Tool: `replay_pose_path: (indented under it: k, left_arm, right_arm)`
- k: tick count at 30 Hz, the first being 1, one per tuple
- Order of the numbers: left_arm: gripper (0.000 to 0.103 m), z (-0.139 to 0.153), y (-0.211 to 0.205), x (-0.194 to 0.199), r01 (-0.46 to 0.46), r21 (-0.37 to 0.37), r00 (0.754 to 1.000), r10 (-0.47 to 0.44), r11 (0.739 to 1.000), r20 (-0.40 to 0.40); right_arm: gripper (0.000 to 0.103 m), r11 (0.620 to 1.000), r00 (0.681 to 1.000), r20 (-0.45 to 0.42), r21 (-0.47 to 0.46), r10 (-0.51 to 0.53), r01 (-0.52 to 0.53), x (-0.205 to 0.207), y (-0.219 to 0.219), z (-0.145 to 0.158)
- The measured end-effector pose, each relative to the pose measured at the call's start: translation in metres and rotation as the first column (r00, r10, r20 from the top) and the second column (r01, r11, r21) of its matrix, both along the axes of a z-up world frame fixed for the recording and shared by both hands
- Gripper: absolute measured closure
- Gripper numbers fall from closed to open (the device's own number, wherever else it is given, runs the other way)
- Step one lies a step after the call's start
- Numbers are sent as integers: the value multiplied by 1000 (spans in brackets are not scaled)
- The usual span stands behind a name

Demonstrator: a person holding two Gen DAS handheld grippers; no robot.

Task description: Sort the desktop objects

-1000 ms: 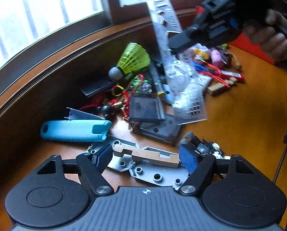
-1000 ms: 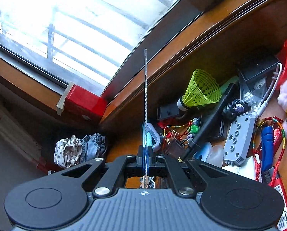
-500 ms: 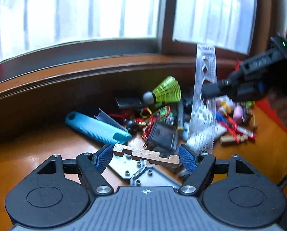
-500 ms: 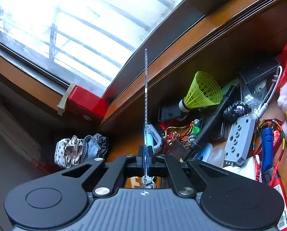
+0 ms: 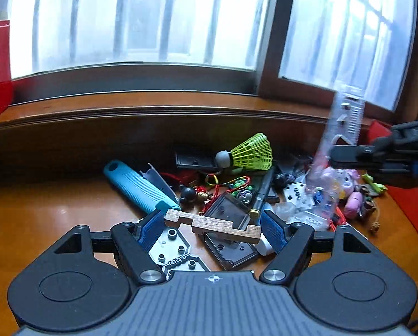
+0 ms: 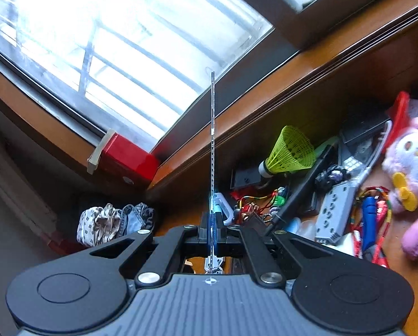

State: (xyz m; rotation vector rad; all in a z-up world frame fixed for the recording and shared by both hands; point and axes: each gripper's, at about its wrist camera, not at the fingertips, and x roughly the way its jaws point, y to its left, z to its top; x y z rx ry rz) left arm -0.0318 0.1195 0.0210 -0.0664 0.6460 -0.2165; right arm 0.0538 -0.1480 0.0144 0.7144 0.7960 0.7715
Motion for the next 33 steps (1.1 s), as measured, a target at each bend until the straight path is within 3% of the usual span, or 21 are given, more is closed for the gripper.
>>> replay_pose_path:
  k: [6,15,33]
  left_arm:
    - [28,3,-14,2,-21,-22,999,21,1000,-32]
    - [28,14,-53,-10,60,0,998,-60,998,-11]
    - [28,31,-114,-20,86,15,996,-86,996,-6]
  right_arm:
    - [100,998,997,16,6,-70,70,-22,-27,5]
    - [100,984,983,52,37,-175,173,-60,-68,13]
    - [100,976,970,107,56,-217,212,-90,-132,33]
